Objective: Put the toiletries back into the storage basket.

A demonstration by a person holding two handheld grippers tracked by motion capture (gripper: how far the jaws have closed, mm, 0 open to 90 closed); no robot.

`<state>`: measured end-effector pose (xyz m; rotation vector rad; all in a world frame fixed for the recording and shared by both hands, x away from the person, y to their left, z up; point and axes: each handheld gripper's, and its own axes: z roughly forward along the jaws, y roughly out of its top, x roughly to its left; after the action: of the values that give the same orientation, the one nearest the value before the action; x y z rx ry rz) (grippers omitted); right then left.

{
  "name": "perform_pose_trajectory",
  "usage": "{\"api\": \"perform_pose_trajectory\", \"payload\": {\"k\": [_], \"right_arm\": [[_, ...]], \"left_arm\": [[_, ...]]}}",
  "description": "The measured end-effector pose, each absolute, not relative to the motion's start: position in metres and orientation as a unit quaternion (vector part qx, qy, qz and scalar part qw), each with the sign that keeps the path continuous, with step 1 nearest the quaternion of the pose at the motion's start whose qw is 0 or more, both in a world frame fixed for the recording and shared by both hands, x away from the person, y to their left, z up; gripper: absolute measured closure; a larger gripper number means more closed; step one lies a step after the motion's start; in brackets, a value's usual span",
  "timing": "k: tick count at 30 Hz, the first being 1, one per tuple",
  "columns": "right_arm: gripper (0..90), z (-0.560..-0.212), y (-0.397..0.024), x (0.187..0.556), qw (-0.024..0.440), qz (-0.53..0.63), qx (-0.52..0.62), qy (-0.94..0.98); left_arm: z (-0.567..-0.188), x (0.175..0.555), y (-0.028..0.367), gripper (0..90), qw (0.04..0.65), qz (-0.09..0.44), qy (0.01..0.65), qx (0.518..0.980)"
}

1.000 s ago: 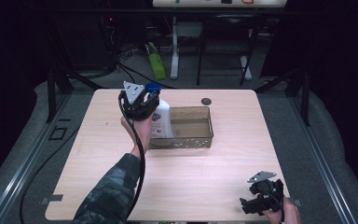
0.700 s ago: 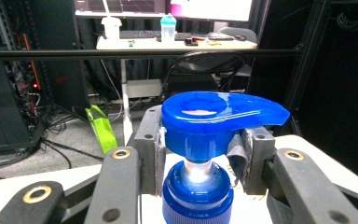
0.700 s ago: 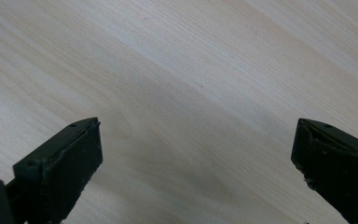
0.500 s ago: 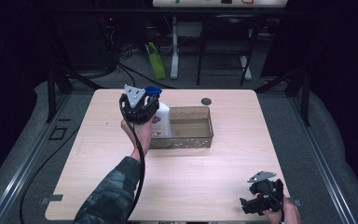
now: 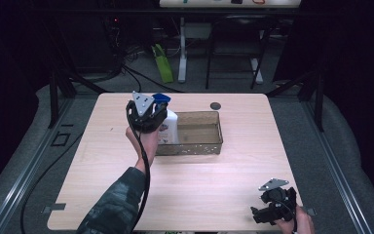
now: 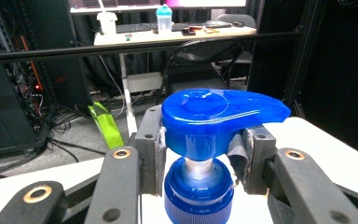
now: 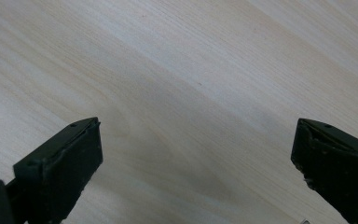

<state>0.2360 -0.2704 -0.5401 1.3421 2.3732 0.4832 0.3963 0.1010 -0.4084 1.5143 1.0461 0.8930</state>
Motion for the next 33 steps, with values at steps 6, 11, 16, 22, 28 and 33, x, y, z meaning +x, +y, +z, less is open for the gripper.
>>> {"api": "perform_pose_trajectory", "payload": {"k": [6, 11, 16, 22, 28, 33], "right_arm": [[1.4, -0.54, -0.271, 0.236, 0.187, 0.171, 0.477, 0.842], [1.8, -0.538, -0.27, 0.236, 0.194, 0.175, 0.473, 0.842], [1.8, -0.539, -0.27, 0.236, 0.191, 0.173, 0.474, 0.842], [1.8, -0.539, -0.272, 0.236, 0.193, 0.173, 0.479, 0.839], [1.8, -0.539, -0.272, 0.237, 0.193, 0.172, 0.48, 0.838], [1.8, -0.54, -0.271, 0.237, 0.192, 0.17, 0.479, 0.84]], "left_arm": [[-0.408, 0.395, 0.102, 58.5, 0.521, 0.368, 0.431, 0.639], [-0.405, 0.394, 0.105, 49.7, 0.521, 0.361, 0.426, 0.645], [-0.401, 0.391, 0.109, 34.4, 0.512, 0.343, 0.416, 0.669], [-0.394, 0.384, 0.119, 21.1, 0.51, 0.333, 0.406, 0.681], [-0.39, 0.372, 0.136, 15.8, 0.51, 0.322, 0.409, 0.685], [-0.391, 0.362, 0.15, 13.5, 0.496, 0.315, 0.408, 0.699]]}}
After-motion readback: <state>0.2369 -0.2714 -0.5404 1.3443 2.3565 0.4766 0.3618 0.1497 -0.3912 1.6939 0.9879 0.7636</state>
